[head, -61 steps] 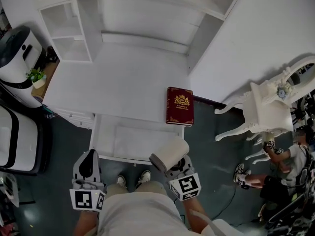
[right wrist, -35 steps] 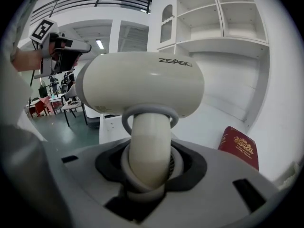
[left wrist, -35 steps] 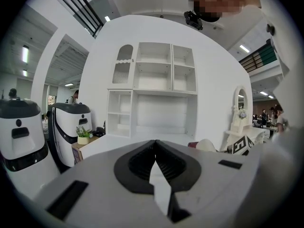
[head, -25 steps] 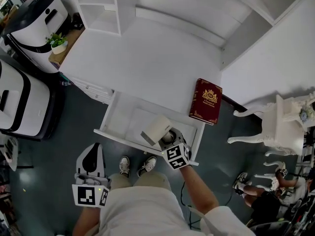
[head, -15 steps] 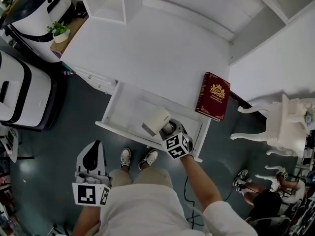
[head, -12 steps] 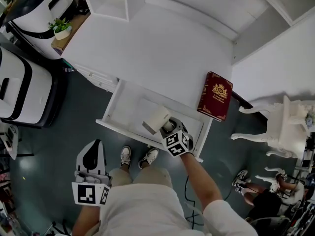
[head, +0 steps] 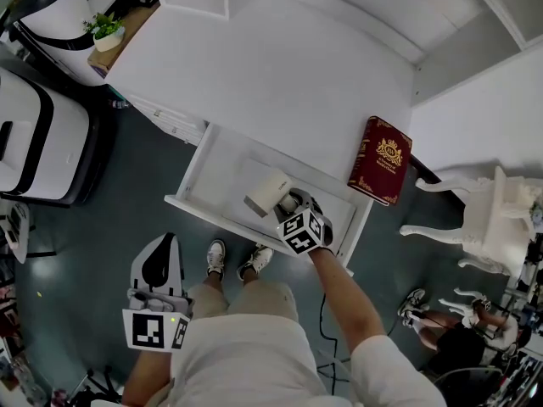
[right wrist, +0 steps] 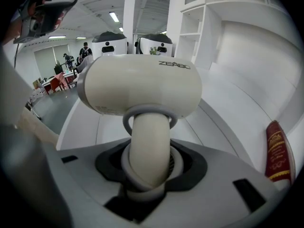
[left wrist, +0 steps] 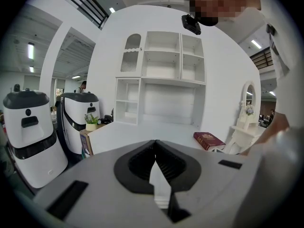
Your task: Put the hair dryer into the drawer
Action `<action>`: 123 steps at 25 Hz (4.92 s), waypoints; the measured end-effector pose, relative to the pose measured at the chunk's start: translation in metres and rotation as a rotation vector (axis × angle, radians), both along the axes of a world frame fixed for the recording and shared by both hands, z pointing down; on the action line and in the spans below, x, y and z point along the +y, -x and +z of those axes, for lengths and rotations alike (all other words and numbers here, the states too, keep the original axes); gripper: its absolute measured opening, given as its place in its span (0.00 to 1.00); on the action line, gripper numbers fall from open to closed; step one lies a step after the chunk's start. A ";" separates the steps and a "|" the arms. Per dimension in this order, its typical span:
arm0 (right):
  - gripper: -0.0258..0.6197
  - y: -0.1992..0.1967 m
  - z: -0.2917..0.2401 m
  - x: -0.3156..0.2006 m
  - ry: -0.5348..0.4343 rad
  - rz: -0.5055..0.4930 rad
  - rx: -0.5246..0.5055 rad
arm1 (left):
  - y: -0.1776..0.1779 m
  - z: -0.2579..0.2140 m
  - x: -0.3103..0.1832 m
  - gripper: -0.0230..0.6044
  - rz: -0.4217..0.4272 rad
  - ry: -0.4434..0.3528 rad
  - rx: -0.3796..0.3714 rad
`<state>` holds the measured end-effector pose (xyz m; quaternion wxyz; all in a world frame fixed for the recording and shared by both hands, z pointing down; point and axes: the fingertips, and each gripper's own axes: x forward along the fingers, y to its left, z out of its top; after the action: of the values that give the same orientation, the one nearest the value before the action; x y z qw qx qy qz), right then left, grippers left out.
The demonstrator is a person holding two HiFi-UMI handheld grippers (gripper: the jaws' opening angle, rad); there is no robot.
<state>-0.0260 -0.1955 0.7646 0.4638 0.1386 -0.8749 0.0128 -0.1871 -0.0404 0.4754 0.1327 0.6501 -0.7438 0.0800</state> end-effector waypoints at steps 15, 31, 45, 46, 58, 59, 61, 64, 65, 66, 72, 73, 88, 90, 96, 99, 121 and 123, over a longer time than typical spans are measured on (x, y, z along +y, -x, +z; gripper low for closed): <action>0.34 0.000 0.042 -0.006 -0.010 -0.070 0.116 | 0.013 0.014 0.003 0.06 -0.021 0.034 0.000; 0.35 0.014 0.057 -0.010 -0.020 -0.114 0.170 | 0.024 0.027 0.021 0.06 -0.070 0.071 0.025; 0.38 0.024 0.062 -0.014 0.045 -0.153 0.253 | 0.030 0.032 0.023 0.06 -0.095 0.068 0.053; 0.38 0.024 0.062 -0.013 0.062 -0.153 0.260 | 0.030 0.032 0.023 0.06 -0.093 0.066 0.055; 0.36 0.024 0.065 -0.014 0.149 -0.176 0.301 | 0.032 0.034 0.019 0.06 -0.095 0.068 0.062; 0.36 0.024 0.066 -0.014 0.150 -0.174 0.300 | 0.033 0.033 0.020 0.06 -0.095 0.068 0.061; 0.36 0.025 0.065 -0.013 0.150 -0.176 0.300 | 0.034 0.032 0.020 0.06 -0.098 0.067 0.060; 0.37 0.026 0.064 -0.013 0.148 -0.182 0.297 | 0.037 0.030 0.020 0.06 -0.101 0.065 0.058; 0.37 0.025 0.064 -0.013 0.149 -0.183 0.297 | 0.037 0.029 0.020 0.06 -0.100 0.063 0.057; 0.37 0.025 0.064 -0.013 0.150 -0.184 0.298 | 0.037 0.028 0.019 0.06 -0.098 0.063 0.055; 0.40 0.025 0.063 -0.015 0.100 -0.207 0.280 | 0.041 0.023 0.023 0.06 -0.099 0.059 0.048; 0.40 0.025 0.063 -0.015 0.098 -0.204 0.275 | 0.041 0.022 0.024 0.06 -0.099 0.059 0.047; 0.64 0.019 0.059 -0.026 0.082 -0.087 0.272 | 0.045 0.014 0.028 0.06 -0.076 0.047 0.045; 0.66 0.017 0.057 -0.024 0.091 -0.069 0.261 | 0.045 0.009 0.028 0.06 -0.068 0.040 0.036; 0.66 0.015 0.032 -0.017 0.087 -0.018 0.205 | 0.039 -0.003 0.020 0.06 -0.027 0.015 0.032; 0.66 0.010 0.017 -0.015 0.082 0.009 0.177 | 0.030 -0.009 0.009 0.06 0.013 -0.012 0.036; 0.59 -0.075 -0.098 0.027 0.072 0.360 -0.098 | -0.037 -0.073 -0.055 0.06 0.283 -0.191 0.029; 0.49 -0.085 -0.109 0.028 0.074 0.418 -0.141 | -0.040 -0.076 -0.056 0.06 0.292 -0.203 0.025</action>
<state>0.0590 -0.1671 0.6551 0.3937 0.2985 -0.8563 0.1505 -0.1473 -0.0966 0.3989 0.0628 0.7624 -0.6439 0.0149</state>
